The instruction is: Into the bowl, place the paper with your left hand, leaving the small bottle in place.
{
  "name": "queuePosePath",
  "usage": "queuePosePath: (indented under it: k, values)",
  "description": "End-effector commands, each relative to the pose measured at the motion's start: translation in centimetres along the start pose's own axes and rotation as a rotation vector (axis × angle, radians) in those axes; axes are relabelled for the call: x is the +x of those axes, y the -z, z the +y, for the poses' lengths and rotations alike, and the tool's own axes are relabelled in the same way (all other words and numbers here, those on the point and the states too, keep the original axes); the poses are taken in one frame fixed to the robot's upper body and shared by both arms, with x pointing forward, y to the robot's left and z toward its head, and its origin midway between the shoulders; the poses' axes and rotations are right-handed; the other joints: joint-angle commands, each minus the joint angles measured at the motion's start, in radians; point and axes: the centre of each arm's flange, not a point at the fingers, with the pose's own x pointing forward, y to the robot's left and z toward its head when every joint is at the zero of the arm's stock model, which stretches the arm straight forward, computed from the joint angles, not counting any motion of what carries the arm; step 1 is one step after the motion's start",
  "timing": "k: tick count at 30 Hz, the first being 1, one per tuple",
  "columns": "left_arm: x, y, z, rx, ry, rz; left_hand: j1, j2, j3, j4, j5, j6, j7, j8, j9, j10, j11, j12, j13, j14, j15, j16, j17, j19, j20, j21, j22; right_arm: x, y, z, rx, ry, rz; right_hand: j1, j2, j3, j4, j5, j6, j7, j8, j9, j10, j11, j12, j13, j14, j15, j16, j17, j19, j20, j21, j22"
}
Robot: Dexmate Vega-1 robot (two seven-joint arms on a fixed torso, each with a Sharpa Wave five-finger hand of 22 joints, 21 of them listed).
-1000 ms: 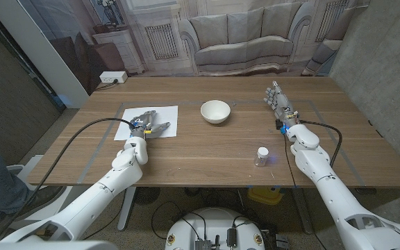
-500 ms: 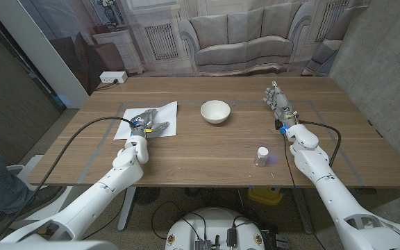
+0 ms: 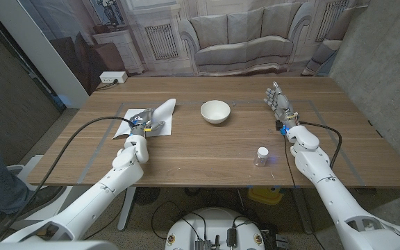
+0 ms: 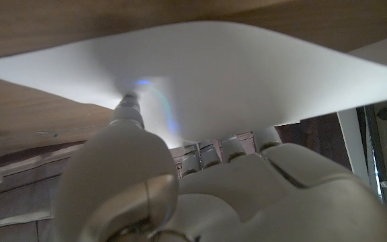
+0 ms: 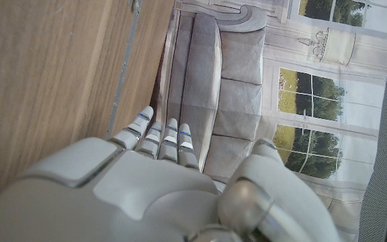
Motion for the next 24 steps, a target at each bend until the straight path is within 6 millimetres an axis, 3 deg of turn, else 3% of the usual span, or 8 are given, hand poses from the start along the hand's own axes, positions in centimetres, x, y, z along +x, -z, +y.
queuePosePath:
  k: [1,9,14,17,24]
  values:
    - [-0.2,-0.1,0.4,-0.02,0.0,-0.008,0.036,0.007,0.029,-0.017,-0.016,0.021,0.005,0.008,0.005,0.022,0.001,0.009,0.002,0.02,-0.061,0.005,0.004,0.08,-0.046,0.01,0.006,-0.4,-0.2,-0.2,0.0,0.002,-0.007,-0.002,0.006,0.001,-0.007,-0.002,0.006,-0.001,-0.003,0.003,0.007,-0.001,0.001,0.002,-0.005,0.002,-0.006,0.002,0.011,-0.02,-0.001,0.005]
    - [-0.2,-0.3,1.3,-0.027,-0.012,-0.013,0.081,0.015,0.044,-0.022,-0.041,0.044,0.02,0.014,0.006,0.043,0.009,0.012,0.003,0.047,-0.057,0.007,0.004,0.125,-0.072,0.013,0.005,-0.4,-0.3,-0.2,0.001,-0.001,-0.007,-0.002,0.006,0.0,-0.007,-0.003,0.007,0.0,-0.002,0.003,0.009,-0.001,0.001,0.002,-0.004,0.003,-0.006,0.002,0.011,-0.019,-0.005,0.006]
    - [-0.2,-0.4,1.8,-0.025,-0.025,-0.011,0.106,0.033,0.057,-0.022,-0.05,0.056,0.035,0.017,0.007,0.052,0.016,0.013,0.003,0.052,-0.054,0.005,0.006,0.133,-0.074,0.009,0.005,-0.5,-0.3,-0.2,0.0,-0.003,-0.009,-0.002,0.007,0.0,-0.008,-0.003,0.007,0.001,-0.002,0.003,0.008,-0.001,0.001,0.002,-0.004,0.002,-0.006,0.002,0.012,-0.02,-0.006,0.006]
    - [-0.2,-0.4,2.1,-0.025,-0.032,-0.02,0.146,0.045,0.074,-0.026,-0.063,0.069,0.047,0.019,0.009,0.069,0.018,0.014,0.004,0.065,-0.056,0.004,0.006,0.158,-0.099,0.009,0.005,-0.6,-0.3,-0.2,0.001,-0.002,-0.008,-0.002,0.007,0.0,-0.008,-0.003,0.006,0.0,-0.002,0.003,0.008,0.0,0.001,0.002,-0.005,0.002,-0.006,0.002,0.013,-0.019,-0.008,0.006]
    - [-0.3,-0.5,2.5,-0.028,-0.042,-0.022,0.172,0.052,0.086,-0.027,-0.072,0.087,0.047,0.024,0.009,0.08,0.022,0.015,0.004,0.082,-0.057,0.007,0.007,0.171,-0.109,0.007,0.005,-0.7,-0.3,-0.2,0.002,-0.003,-0.009,-0.002,0.008,-0.001,-0.009,-0.003,0.006,0.0,-0.003,0.003,0.008,-0.001,0.001,0.002,-0.004,0.004,-0.006,0.002,0.014,-0.019,-0.011,0.006]
